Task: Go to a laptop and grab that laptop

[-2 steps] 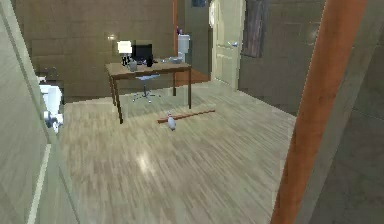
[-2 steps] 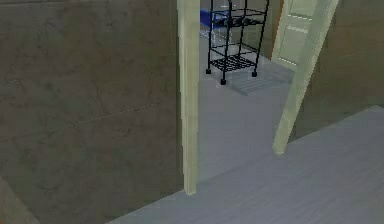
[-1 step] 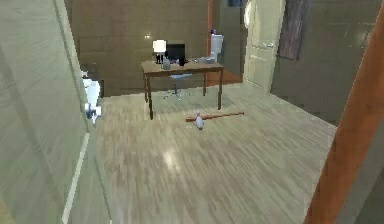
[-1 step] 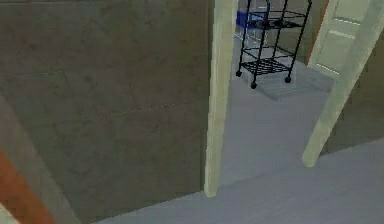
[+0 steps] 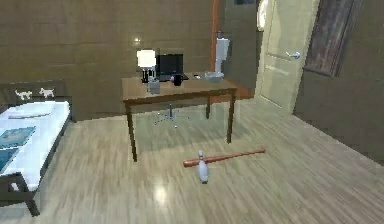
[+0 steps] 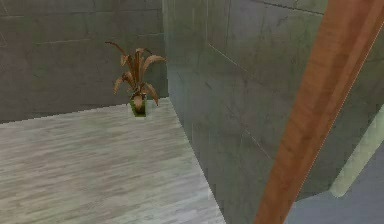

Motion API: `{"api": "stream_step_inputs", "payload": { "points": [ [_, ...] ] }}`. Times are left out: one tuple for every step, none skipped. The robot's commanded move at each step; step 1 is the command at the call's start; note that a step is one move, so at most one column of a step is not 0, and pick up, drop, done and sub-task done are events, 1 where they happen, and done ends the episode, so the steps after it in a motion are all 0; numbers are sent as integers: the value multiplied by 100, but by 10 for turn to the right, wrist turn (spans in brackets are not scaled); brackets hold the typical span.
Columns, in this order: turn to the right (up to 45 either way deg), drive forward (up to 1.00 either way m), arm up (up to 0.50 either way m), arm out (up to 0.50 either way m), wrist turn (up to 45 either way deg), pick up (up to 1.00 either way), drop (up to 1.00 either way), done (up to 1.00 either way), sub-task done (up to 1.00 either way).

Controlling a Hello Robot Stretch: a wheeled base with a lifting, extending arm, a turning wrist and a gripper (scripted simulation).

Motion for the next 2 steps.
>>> {"api": "stream_step_inputs", "payload": {
  "points": [
    [-60, 0, 0, 0, 0, 0, 0, 0, 0],
    [-30, 0, 0, 0, 0, 0, 0, 0, 0]
  ]
}}
